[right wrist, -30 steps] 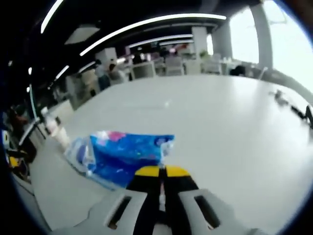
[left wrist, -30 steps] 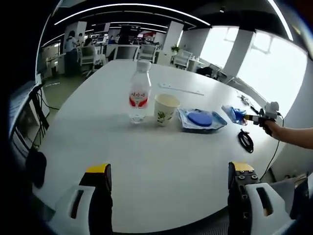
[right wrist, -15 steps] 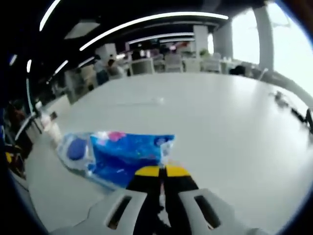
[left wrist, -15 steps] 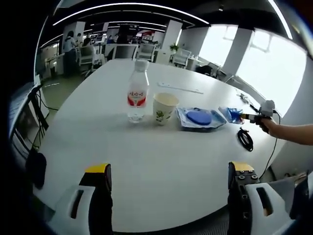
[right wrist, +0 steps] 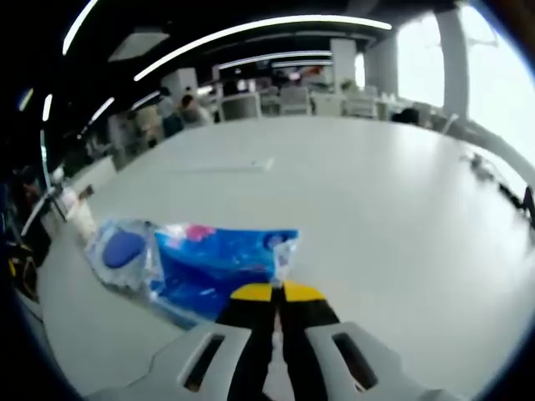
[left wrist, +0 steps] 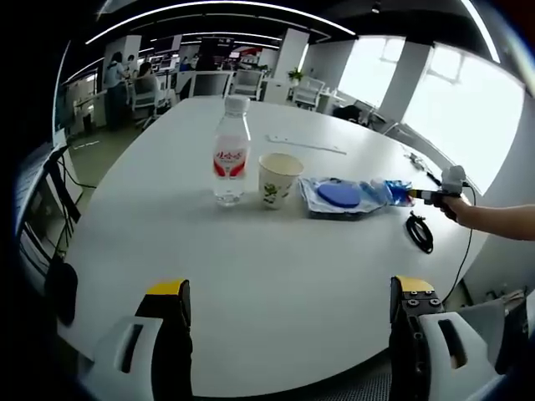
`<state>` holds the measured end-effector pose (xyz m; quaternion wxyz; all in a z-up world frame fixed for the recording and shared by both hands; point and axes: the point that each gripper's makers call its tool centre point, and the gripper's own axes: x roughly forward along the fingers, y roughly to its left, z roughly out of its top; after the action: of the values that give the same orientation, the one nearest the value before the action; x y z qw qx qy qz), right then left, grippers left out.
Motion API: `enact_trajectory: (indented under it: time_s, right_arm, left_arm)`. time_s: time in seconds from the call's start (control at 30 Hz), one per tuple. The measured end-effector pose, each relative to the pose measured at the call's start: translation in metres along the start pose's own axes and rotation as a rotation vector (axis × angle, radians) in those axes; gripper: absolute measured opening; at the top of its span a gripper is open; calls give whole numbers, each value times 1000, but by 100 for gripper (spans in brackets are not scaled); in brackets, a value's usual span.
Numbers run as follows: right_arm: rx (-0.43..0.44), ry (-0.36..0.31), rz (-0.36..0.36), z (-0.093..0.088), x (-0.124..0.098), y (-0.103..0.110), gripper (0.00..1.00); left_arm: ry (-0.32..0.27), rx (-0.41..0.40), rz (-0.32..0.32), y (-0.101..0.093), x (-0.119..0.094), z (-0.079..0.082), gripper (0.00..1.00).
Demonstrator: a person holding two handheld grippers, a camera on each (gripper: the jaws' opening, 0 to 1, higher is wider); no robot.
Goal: Arrange the tabletop items into an orderly group along one side of the table until the central work area is clear of visible clutter.
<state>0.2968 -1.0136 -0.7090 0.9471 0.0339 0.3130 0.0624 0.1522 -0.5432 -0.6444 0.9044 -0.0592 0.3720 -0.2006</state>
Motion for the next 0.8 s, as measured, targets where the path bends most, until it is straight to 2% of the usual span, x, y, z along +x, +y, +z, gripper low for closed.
enact_trajectory:
  time_s: [0.6, 0.8]
  right_arm:
    - [-31, 25, -10, -12, 8, -4, 0]
    - [-35, 38, -13, -17, 9, -4, 5]
  left_arm:
    - [9, -1, 6, 2, -2, -4, 99]
    - [5, -2, 8, 2, -4, -5, 99]
